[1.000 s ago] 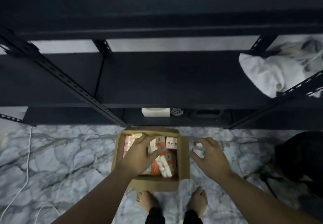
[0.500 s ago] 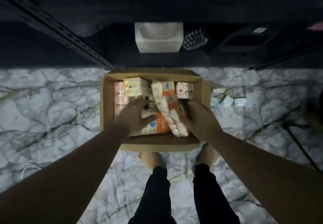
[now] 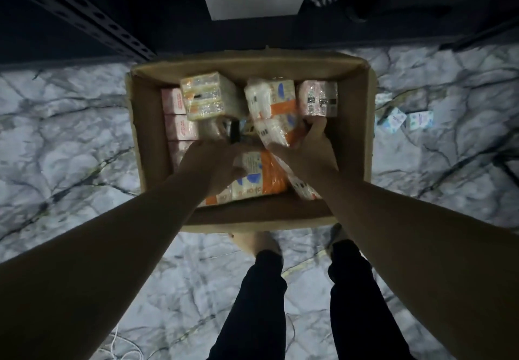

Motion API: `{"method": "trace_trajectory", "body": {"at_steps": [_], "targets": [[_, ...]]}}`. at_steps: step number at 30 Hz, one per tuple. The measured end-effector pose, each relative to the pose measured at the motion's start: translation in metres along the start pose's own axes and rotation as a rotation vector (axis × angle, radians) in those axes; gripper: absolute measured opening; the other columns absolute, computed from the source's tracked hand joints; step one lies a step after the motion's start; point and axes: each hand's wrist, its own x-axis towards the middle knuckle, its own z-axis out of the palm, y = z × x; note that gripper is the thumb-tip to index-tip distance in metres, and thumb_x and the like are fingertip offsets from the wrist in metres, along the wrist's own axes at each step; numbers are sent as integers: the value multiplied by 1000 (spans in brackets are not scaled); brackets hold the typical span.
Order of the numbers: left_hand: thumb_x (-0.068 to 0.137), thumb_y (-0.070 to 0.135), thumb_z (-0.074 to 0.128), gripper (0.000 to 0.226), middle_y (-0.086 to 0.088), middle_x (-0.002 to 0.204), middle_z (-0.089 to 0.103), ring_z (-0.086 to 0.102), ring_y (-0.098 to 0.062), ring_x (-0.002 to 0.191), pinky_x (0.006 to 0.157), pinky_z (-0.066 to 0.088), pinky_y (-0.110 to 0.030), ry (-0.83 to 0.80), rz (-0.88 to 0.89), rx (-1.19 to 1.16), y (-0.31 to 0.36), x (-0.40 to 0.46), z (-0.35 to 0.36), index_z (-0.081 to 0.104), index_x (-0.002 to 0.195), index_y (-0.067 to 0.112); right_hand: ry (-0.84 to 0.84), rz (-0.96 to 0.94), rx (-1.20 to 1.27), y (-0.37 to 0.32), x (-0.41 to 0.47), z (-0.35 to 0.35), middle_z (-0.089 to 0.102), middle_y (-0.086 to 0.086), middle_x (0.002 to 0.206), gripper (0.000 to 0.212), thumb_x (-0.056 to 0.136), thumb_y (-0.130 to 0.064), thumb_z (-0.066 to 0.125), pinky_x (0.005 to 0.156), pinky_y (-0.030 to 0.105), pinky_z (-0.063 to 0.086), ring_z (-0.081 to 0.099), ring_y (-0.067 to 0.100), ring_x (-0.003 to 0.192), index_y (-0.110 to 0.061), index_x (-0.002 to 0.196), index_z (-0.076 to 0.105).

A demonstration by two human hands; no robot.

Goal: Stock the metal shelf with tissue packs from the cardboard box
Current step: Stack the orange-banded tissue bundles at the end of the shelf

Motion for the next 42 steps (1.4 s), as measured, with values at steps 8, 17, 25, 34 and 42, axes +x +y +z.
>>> {"method": "trace_trajectory", "body": {"at_steps": [8, 17, 25, 34, 42], "targets": [[96, 49, 67, 46, -5, 133, 67, 62, -28, 123, 99, 52, -39, 45, -132, -160, -1, -30, -30, 66, 136, 27, 22, -151, 15, -9, -18, -18, 71, -4, 128, 68, 82, -56, 77, 100, 39, 55, 66, 17, 114, -38, 144, 53], [86, 46, 79, 43, 14, 105, 73, 66, -9, 95, 75, 48, -27, 207, -49, -353, -16, -103, -80, 70, 128, 47, 69, -253, 15, -34, -63, -75, 74, -17, 89, 48, 82, -48, 84, 70, 8, 47, 68, 0, 81, -27, 125, 76], [83, 47, 81, 43, 17, 96, 67, 59, -7, 92, 75, 52, -31, 370, -32, -441, 6, -205, -152, 70, 124, 52, 54, -338, 186, -95, -163, -165, 75, -28, 86, 37, 83, -40, 86, 71, 9, 50, 71, -9, 84, -31, 118, 79], [85, 54, 76, 42, 18, 107, 69, 57, -7, 101, 74, 42, -24, 718, 74, -414, 63, -318, -282, 72, 125, 43, 250, -529, 410, -189, -311, -297, 78, -19, 107, 42, 88, -30, 83, 82, 16, 57, 73, 0, 101, -26, 129, 74], [83, 41, 81, 44, 19, 107, 68, 59, -5, 97, 80, 53, -25, 1075, 198, -514, 120, -393, -401, 75, 125, 31, 520, -713, 537, -250, -398, -398, 78, -15, 113, 44, 88, -21, 82, 94, 28, 59, 73, 5, 108, -20, 131, 73]]}}
